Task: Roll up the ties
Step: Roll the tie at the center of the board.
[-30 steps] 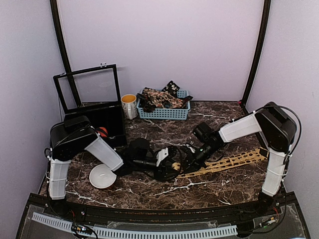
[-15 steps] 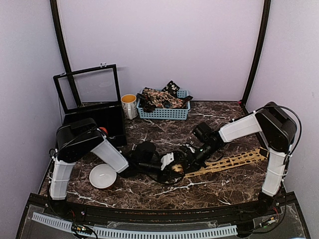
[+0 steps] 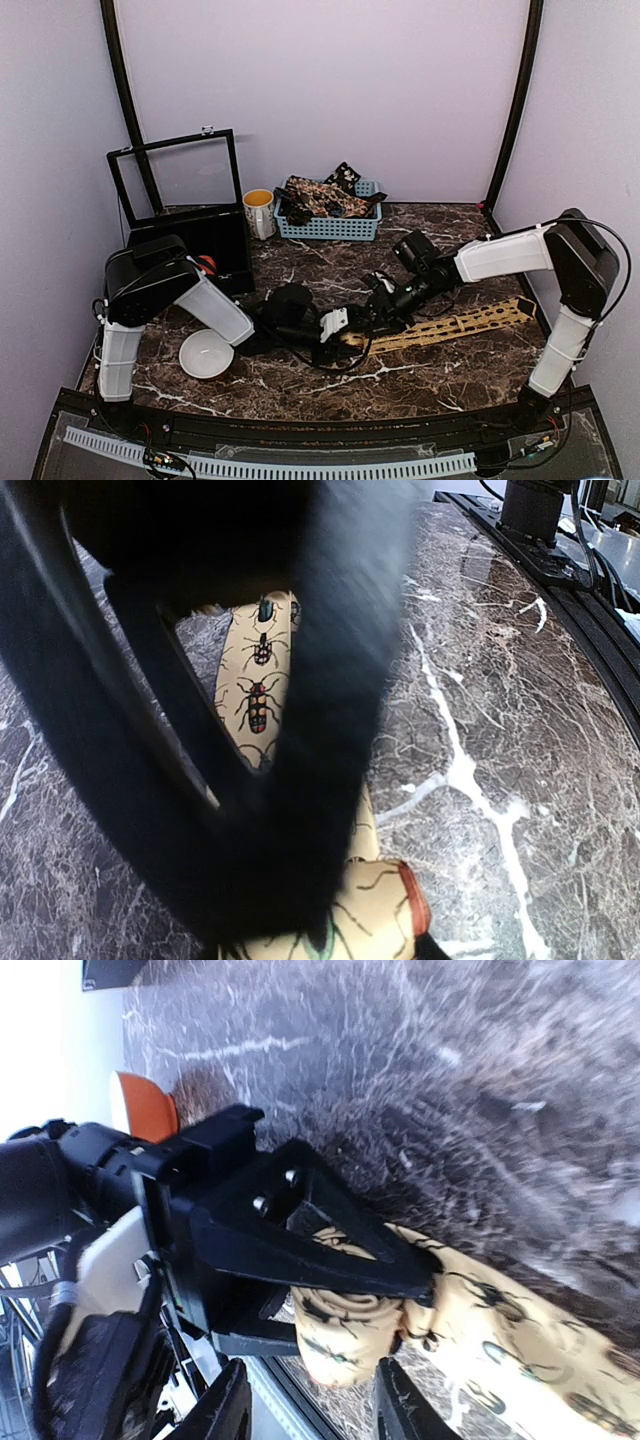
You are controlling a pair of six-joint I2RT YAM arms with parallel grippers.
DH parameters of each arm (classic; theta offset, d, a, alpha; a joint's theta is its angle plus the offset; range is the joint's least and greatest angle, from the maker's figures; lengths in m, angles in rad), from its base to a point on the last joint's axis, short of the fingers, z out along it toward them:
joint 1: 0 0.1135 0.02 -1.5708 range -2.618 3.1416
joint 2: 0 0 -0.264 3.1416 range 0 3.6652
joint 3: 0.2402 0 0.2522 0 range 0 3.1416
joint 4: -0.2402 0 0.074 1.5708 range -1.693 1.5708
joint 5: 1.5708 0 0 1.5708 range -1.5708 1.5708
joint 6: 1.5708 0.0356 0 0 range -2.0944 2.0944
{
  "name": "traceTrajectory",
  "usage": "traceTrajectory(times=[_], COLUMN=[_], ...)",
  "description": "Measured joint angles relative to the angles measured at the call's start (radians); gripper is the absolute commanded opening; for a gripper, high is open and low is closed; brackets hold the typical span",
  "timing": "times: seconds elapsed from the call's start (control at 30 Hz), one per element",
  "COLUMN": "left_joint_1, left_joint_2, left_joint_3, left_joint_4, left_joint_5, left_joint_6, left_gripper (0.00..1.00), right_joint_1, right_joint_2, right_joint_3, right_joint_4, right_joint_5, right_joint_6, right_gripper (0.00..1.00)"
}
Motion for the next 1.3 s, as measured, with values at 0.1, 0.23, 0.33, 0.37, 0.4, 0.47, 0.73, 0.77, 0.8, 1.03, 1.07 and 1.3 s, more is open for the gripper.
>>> traceTrajectory(times=[0.1,0.23,0.33,0.37,0.4,0.47,0.73,0.77,0.8,1.03,1.07,1.3], left_joint_1=[0.000,0.001,0.002,0.002,0.002,0.002,0.023,0.030,0.036,0.042,0.042,0.027], left_joint_2=[0.000,0.000,0.000,0.000,0.000,0.000,-0.010,-0.013,-0.018,-0.066,-0.065,-0.019], left_joint_3=[0.002,0.003,0.003,0.004,0.004,0.007,0.015,0.014,0.014,-0.035,-0.040,-0.008], left_joint_4=[-0.006,-0.008,-0.010,-0.011,-0.011,-0.010,-0.041,-0.045,-0.052,-0.051,-0.048,-0.016], left_joint_5=[0.002,0.005,0.006,0.006,0.007,0.008,0.037,0.035,0.034,0.011,0.008,0.001], left_joint_6=[0.000,0.000,-0.001,-0.002,-0.002,-0.004,-0.024,-0.028,-0.030,-0.045,-0.045,-0.042], left_gripper=[0.37,0.37,0.37,0.37,0.39,0.44,0.74,0.79,0.82,0.94,0.95,0.99], right_joint_1=[0.021,0.026,0.026,0.027,0.028,0.030,0.029,0.029,0.028,-0.001,-0.004,-0.006], right_joint_2=[0.028,0.079,0.100,0.100,0.100,0.100,0.100,0.101,0.101,0.103,0.103,0.103], right_joint_3=[0.000,0.011,0.025,0.028,0.031,0.034,0.032,0.029,0.024,-0.003,-0.003,0.011], right_joint_4=[0.006,0.001,-0.006,-0.010,-0.016,-0.024,-0.023,-0.020,-0.013,0.009,0.005,-0.027], right_joint_5=[0.002,0.015,0.015,0.017,0.020,0.026,0.042,0.043,0.046,0.036,0.036,0.042], right_joint_6=[0.010,0.007,-0.003,-0.002,0.000,-0.005,-0.023,-0.025,-0.029,-0.040,-0.042,-0.053], right_gripper=[0.38,0.24,0.05,0.00,0.00,0.00,0.00,0.00,0.00,0.00,0.00,0.00])
